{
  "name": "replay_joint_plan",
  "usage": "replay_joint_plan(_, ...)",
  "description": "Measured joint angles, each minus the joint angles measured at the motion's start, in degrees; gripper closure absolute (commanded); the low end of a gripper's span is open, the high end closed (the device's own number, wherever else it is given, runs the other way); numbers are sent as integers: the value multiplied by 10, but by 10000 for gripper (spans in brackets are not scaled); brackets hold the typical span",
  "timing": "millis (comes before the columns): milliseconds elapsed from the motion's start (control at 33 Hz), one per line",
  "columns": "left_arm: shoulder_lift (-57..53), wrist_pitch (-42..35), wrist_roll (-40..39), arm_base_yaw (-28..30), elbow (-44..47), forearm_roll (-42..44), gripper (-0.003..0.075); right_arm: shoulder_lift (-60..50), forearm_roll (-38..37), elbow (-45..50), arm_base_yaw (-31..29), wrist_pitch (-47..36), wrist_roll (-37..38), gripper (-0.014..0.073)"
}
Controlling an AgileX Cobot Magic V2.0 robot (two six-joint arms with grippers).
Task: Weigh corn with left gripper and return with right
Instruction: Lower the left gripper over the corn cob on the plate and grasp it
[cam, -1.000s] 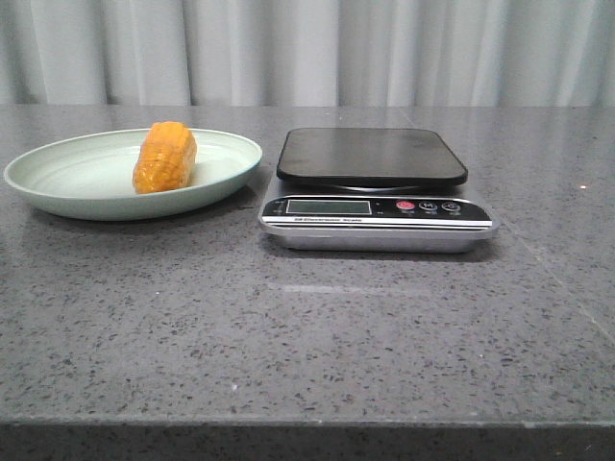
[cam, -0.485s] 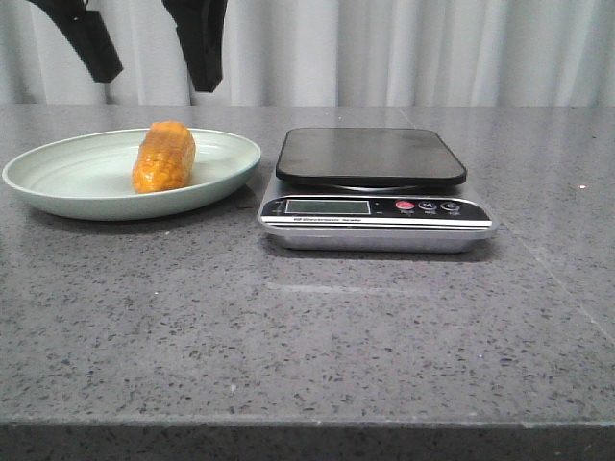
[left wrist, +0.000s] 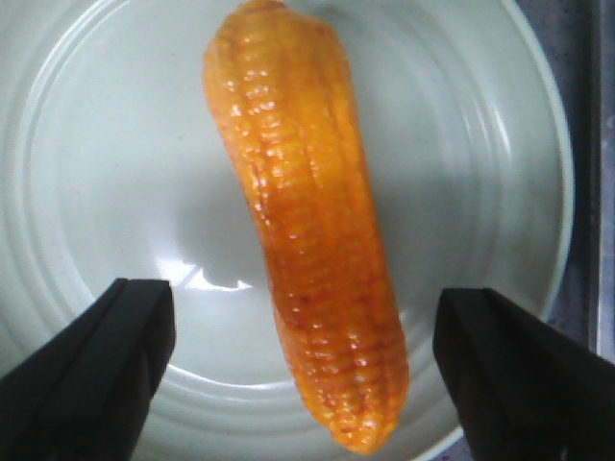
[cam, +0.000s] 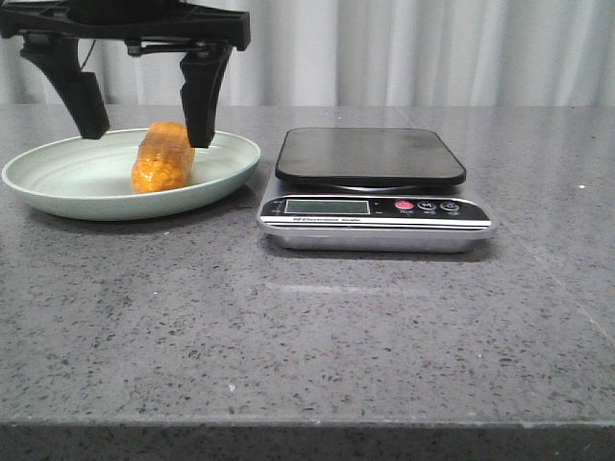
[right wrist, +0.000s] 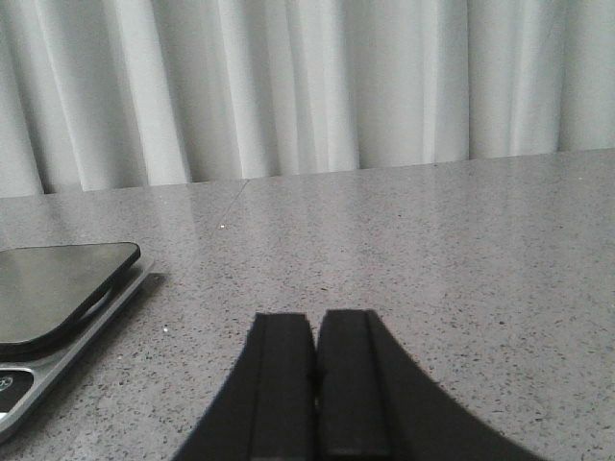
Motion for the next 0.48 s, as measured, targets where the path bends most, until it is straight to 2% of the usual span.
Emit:
replay_joint_plan(182,23,1,-4,23,0,-27,293,0,0,0,0,0,0,445)
replay_joint_plan(485,54,-17,-4,32,0,-63,308,0,0,0,0,0,0,445)
